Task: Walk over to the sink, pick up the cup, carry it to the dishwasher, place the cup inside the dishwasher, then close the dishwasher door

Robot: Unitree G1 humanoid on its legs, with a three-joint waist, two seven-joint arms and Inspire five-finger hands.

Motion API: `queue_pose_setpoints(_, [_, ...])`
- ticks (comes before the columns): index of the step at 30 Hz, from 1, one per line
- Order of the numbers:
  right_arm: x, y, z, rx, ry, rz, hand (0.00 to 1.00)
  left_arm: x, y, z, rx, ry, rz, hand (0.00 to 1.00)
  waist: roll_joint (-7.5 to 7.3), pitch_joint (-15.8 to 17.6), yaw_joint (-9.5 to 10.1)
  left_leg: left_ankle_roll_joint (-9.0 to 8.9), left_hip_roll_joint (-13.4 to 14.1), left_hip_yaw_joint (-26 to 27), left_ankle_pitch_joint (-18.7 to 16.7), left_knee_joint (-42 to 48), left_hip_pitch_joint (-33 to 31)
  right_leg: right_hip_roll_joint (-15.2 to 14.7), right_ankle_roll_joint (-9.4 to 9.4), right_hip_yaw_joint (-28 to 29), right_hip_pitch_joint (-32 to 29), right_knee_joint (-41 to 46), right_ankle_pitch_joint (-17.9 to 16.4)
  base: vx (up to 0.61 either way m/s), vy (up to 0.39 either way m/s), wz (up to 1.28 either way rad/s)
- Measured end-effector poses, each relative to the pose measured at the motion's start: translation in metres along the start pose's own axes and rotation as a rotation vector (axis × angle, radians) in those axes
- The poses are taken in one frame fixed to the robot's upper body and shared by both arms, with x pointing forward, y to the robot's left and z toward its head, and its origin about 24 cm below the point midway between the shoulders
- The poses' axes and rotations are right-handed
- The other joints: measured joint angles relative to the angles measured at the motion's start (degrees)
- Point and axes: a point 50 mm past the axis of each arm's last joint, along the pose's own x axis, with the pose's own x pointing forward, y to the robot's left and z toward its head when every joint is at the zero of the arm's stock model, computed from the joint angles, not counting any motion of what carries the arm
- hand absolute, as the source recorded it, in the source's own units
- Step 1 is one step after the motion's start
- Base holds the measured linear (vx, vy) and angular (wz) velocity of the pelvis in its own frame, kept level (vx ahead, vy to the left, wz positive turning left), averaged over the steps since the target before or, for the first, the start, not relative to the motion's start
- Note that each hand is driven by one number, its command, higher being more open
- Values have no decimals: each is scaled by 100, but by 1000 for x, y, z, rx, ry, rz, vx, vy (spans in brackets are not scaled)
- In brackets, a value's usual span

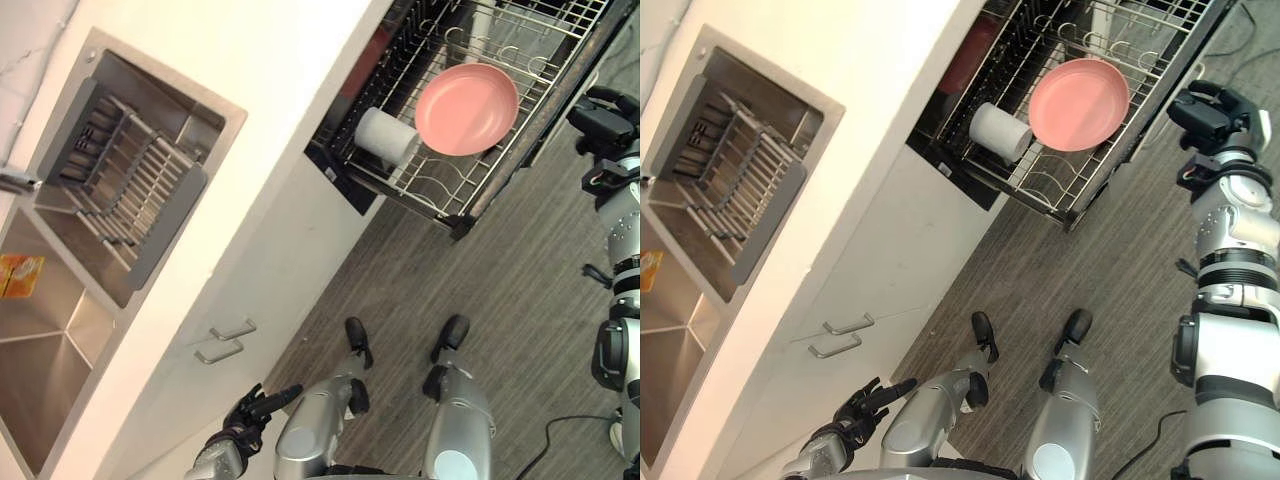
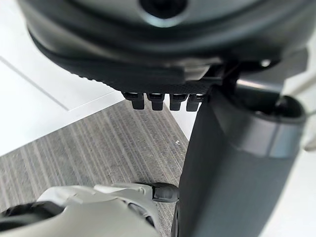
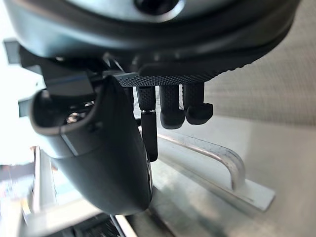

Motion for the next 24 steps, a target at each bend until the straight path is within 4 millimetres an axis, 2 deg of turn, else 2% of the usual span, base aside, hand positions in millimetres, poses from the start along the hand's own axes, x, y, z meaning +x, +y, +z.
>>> queue_pose_setpoints(2, [1,-6,5,-105,1,-26,0,0,-2,-2,1,8,-10,100,12,-9,-2,13,-115,-186,21,0,21,-249,31,-109,-41,422,-241,-28,29,65])
queue_pose_setpoints(3, [4,-8,15,-183,2,-44,0,0,-3,-3,4,19,-21,100,37,-27,1,6,-220,-353,41,-3,7,-473,66,-214,-87,769,-438,-47,32,71])
queue_pose_setpoints(6, [9,-5,29,-301,3,-55,0,-3,2,-14,-3,50,-30,100,96,-71,63,-13,-353,-666,74,-7,0,-799,110,-437,-80,1247,-755,-69,-7,64])
queue_pose_setpoints(11, [11,6,39,-382,-7,-12,0,-9,9,-24,20,48,-44,100,193,-146,270,-8,-440,-1057,217,-4,-10,-1135,42,-799,11,1854,-1183,-38,-85,49])
queue_pose_setpoints(17, [12,34,49,-507,-47,93,0,-14,12,-31,30,33,-98,100,231,-176,499,-36,-398,-1302,270,-2,58,-1218,30,-1193,307,2060,-1475,-19,-118,31])
queue_pose_setpoints(18, [12,36,50,-519,-57,105,100,-14,11,-30,30,29,-110,100,231,-176,536,-37,-395,-1308,270,-2,87,-1217,32,-1220,354,2055,-1483,-15,-79,16])
queue_pose_setpoints(19, [12,42,52,-569,-73,113,100,-15,11,-31,33,22,-129,100,230,-175,578,-41,-393,-1313,267,-2,138,-1215,37,-1264,439,2040,-1494,-32,-65,12])
queue_pose_setpoints(20, [13,37,52,-617,-56,100,100,-16,11,-32,33,16,-139,100,223,-170,585,-52,-383,-1323,259,-2,182,-1194,39,-1312,535,1989,-1495,-42,-50,9])
queue_pose_setpoints(24, [13,39,51,-649,-69,144,100,-17,12,-32,36,1,-153,100,216,-165,580,-79,-330,-1289,236,-3,228,-1109,47,-1313,597,1909,-1477,-70,-22,-4])
